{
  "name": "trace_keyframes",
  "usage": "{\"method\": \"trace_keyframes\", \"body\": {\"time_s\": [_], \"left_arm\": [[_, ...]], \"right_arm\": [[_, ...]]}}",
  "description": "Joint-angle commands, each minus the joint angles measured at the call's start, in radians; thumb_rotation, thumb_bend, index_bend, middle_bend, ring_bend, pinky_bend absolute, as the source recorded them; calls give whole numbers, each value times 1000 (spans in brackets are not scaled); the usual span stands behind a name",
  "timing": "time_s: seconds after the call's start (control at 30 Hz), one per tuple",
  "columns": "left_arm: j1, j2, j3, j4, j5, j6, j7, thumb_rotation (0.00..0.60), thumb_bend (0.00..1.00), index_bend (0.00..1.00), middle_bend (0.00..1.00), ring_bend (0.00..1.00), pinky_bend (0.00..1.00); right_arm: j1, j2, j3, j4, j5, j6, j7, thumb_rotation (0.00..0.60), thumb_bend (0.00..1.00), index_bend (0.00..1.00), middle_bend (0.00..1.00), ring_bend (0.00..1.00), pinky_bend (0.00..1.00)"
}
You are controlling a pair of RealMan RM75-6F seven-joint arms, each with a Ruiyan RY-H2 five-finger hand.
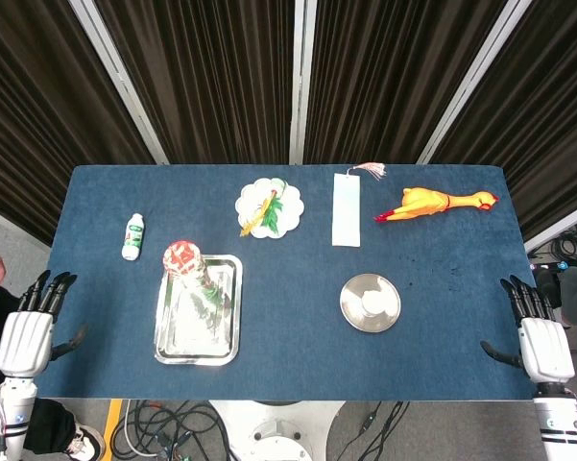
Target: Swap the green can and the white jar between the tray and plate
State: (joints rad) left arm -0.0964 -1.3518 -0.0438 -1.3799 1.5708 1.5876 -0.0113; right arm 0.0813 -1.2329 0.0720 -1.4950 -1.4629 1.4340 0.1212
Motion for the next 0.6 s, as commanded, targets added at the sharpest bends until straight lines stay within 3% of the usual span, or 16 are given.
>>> {"method": "trace_keyframes", "body": {"time_s": [0.03, 0.6], "left_arm": [[0, 0, 0, -1, -1, -1, 0, 600, 222, 123, 111, 13, 166], [-48, 47, -28, -58, 33, -15, -51, 600, 222, 123, 111, 13, 167]], "right_arm": [[0, -2, -1, 3, 3, -3, 1, 600, 66, 0, 0, 0, 0], [0, 2, -6, -11, 0, -5, -10, 600, 65, 0, 0, 0, 0]]}}
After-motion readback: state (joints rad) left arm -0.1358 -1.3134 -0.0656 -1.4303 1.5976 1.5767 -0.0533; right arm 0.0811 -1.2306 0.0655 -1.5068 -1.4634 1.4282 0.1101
